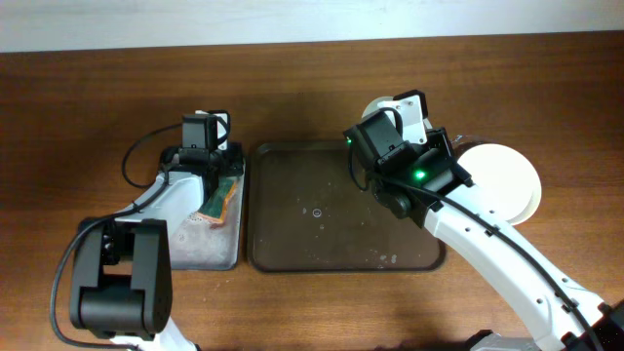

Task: Clean dirty plates on tray and stack at the side

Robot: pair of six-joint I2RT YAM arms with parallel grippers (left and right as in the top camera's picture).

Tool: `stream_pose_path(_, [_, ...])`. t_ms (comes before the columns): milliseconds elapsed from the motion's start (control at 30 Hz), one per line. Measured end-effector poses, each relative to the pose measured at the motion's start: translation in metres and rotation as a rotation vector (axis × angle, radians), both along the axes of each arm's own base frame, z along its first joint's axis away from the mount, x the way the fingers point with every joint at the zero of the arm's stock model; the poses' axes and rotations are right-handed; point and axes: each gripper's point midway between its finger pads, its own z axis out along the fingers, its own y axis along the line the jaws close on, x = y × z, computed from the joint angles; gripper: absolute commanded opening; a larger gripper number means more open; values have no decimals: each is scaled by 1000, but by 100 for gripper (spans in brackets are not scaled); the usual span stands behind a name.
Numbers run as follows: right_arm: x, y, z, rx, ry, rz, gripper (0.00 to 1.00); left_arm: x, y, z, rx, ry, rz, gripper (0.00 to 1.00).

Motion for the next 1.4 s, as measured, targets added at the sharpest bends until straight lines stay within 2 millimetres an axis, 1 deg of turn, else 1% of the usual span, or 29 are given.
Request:
stream_pose_path(33, [0, 0, 0, 0, 1, 0, 4, 2, -2, -1, -10, -6, -3, 0])
stream_pose_path(133, [0, 0, 0, 0, 1, 0, 4, 2, -5, -14, -33, 14, -1, 0])
stream_pose_path(233, [0, 0, 0, -1, 2, 0, 4, 12, -7, -7, -48, -37, 3, 0])
stream_pose_path(333, [-1, 0, 0, -3, 4, 0, 4, 16, -7, -3, -71, -54, 25, 0])
stream_pose_path(400, [-1, 0, -1, -3, 5, 0, 4, 13, -9, -6, -83, -35, 29, 0])
stream_pose_path(433, [-1, 0, -1, 0, 7, 2, 4, 8, -9, -10, -85, -5, 28, 0])
stream_pose_path(500, [-1, 2, -3, 11, 13, 9, 4, -11, -8, -22, -77, 89, 31, 0])
stream_pose_path(533, [0, 3, -3, 18, 11, 11, 4, -19, -7, -19, -76, 116, 31, 0])
stream_pose_path(567, [0, 3, -3, 21, 11, 12, 4, -22, -7, -13, -76, 119, 33, 0])
stream_pose_path(633, [1, 4, -2, 18, 11, 20, 4, -35, -5, 8, -73, 132, 36, 0])
stream_pose_path(667, [1, 4, -2, 6, 18, 28, 4, -41, -2, 31, -67, 108, 41, 0])
stream_pose_path(700, [2, 2, -1, 3, 12, 21, 4, -48, 2, 47, -52, 97, 53, 0])
stream_pose_path(733, [2, 2, -2, 19, 9, 12, 4, -56, 7, 55, -30, 104, 68, 0])
stream_pose_path(767, [2, 5, -7, 66, 23, 18, 4, -66, 13, 58, -4, 130, 84, 0])
stream_pose_path(800, [1, 4, -13, 111, 43, 4, 4, -78, 20, 58, 30, 166, 103, 0])
stream_pose_path(833, [-1, -3, -19, 160, 55, -36, 4, -85, 25, 56, 53, 190, 116, 0])
stream_pose_path(867, [-1, -21, -28, 259, 58, -132, 4, -96, 29, 51, 78, 236, 126, 9])
stream_pose_path(900, [1, -41, -34, 335, 58, -212, 4, -102, 32, 49, 94, 262, 132, 17])
stream_pose_path(933, [2, -53, -39, 397, 68, -259, 4, -103, 33, 48, 98, 268, 136, 22])
stream_pose_path(967, [2, -72, -44, 462, 73, -323, 4, -105, 34, 47, 104, 275, 138, 25])
stream_pose_path(1000, [1, -86, -49, 519, 85, -368, 4, -105, 35, 47, 107, 275, 138, 25])
stream_pose_path(1033, [-2, -106, -55, 601, 98, -429, 4, -105, 35, 47, 107, 275, 142, 24])
stream_pose_path(1067, [-8, -134, -59, 667, 93, -508, 4, -105, 35, 47, 109, 277, 142, 23])
stream_pose_path(1133, [-18, -163, -65, 781, 92, -602, 4, -105, 35, 47, 109, 278, 142, 24])
stream_pose_path(1200, [-33, -200, -71, 864, 67, -720, 4, -105, 35, 47, 109, 277, 142, 26])
stream_pose_path(1267, [-48, -230, -82, 912, 52, -824, 4, -105, 35, 47, 109, 277, 142, 27])
stream_pose_path(1300, [-56, -241, -93, 934, 63, -877, 4, -105, 35, 47, 109, 278, 142, 28])
stream_pose_path(1333, [-61, -247, -103, 951, 79, -911, 4, -105, 35, 47, 109, 278, 142, 28])
stream_pose_path(1400, [-67, -253, -122, 983, 130, -944, 4, -105, 35, 47, 109, 277, 142, 30])
